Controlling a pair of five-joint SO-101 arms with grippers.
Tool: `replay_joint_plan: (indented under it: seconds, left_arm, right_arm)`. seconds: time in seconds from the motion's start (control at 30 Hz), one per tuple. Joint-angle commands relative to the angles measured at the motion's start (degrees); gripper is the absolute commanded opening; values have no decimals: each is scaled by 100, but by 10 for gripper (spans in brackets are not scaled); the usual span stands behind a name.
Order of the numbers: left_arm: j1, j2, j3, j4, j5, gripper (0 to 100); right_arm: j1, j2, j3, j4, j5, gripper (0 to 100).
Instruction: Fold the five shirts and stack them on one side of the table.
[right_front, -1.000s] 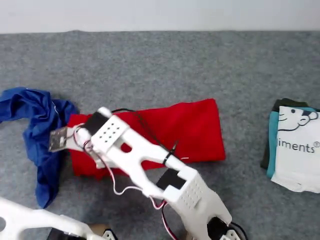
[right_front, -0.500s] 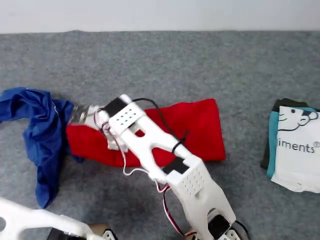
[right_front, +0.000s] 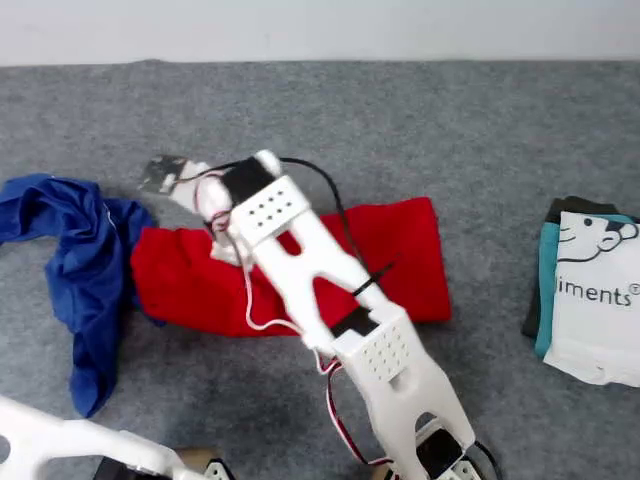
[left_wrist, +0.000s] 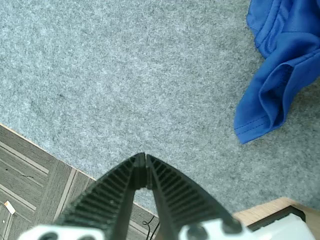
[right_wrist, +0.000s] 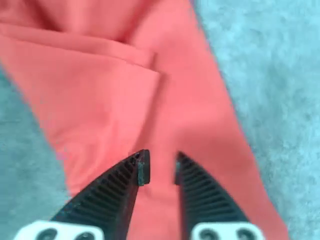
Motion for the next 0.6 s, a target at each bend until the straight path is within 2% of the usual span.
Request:
replay_joint_plan:
  seconds: [0.0, 0.13, 0.43, 0.57]
  left_arm:
    - [26, -141, -22, 53, -9, 5]
    - [26, -149, -22, 62, -9, 5]
    - [26, -123, -31, 62, -299, 5]
    - [26, -105, -22, 53, -308, 5]
  right_arm:
    - [22, -145, -308, 365, -97, 9]
    - [716, -277, -97, 365, -738, 9]
    - [2563, -901, 1160, 356, -1257, 17]
    - [3099, -919, 1301, 347, -1890, 174]
